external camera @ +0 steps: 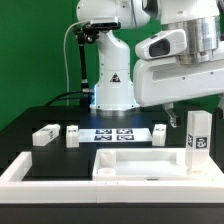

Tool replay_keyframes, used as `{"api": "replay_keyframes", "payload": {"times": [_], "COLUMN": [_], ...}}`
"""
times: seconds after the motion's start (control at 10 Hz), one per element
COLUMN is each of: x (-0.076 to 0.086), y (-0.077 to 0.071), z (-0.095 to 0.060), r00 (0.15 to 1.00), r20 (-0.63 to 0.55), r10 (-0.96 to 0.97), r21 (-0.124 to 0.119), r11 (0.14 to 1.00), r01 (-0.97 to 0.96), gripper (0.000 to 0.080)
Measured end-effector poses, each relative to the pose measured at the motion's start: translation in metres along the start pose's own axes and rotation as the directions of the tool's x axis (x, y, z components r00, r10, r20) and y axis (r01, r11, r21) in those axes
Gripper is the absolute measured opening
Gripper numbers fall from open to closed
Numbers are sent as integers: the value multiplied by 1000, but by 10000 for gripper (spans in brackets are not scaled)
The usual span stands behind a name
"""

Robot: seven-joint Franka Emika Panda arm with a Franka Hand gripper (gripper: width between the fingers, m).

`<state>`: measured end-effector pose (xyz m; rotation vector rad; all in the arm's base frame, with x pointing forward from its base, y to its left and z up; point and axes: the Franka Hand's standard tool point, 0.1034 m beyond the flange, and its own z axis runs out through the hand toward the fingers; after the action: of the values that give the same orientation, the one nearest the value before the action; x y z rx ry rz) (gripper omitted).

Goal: Assemble desk

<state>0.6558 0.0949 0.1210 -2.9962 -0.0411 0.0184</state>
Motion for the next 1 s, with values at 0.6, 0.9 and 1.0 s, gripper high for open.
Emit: {"api": "replay_keyframes", "payload": {"times": [0.6, 0.9, 1.0], "x": [0, 3, 8], "y": [1, -1, 1], "z": [1, 2, 1], "r00": [850, 522, 365], "r20": [-29, -43, -12], "r10": [527, 852, 931], "r21": [1, 29, 87], "r11": [850, 524, 365], "r01": [-527, -852, -927], "gripper": [293, 293, 294]}}
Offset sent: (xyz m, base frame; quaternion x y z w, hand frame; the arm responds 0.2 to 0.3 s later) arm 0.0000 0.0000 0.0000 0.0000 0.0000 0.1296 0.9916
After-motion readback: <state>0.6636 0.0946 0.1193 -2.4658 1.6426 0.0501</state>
